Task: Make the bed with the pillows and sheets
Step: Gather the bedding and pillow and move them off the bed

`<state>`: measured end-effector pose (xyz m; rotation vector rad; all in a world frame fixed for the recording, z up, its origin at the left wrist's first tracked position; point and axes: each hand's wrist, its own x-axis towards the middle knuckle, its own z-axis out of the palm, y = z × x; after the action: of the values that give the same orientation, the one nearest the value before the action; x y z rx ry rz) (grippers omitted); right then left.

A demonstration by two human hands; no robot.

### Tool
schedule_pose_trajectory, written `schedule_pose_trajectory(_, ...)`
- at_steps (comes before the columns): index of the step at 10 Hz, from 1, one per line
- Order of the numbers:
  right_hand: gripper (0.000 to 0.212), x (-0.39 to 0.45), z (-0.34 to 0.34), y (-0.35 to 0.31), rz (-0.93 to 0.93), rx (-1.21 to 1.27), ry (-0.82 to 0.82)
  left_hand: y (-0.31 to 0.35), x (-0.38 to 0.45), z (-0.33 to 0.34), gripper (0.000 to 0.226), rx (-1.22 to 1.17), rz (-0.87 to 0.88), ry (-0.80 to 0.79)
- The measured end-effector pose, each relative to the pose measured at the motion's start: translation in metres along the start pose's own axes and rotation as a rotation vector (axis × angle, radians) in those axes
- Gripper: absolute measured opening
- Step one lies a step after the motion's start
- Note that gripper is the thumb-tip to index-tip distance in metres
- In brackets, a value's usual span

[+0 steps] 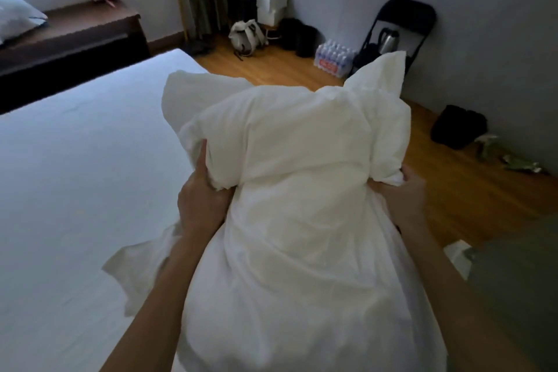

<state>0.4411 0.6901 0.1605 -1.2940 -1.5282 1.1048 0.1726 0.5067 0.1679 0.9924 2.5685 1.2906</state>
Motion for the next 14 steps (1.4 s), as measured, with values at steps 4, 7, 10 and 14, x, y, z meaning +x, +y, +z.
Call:
schedule_pose_trajectory(4,0.042,0.204,-0.184,0.071,0.172,-0.138,0.063,0.162,0.045,0.262,0.088,-0.064,-0.031,-0.202)
schedule_pose_trajectory(7,0.023,0.394,-0.238,0.109,0.168,-0.123,0.122,0.256,0.143,0.435,0.087,-0.067,-0.067,-0.286)
schedule_pose_trajectory(10,0.016,0.631,-0.251,0.110,0.066,-0.220,0.248,0.347,0.299,0.621,0.083,-0.262,-0.085,-0.313)
schedule_pose_trajectory(14,0.026,0.913,-0.221,0.142,0.086,-0.160,0.106,0.420,0.468,0.770,0.077,-0.170,-0.210,-0.191)
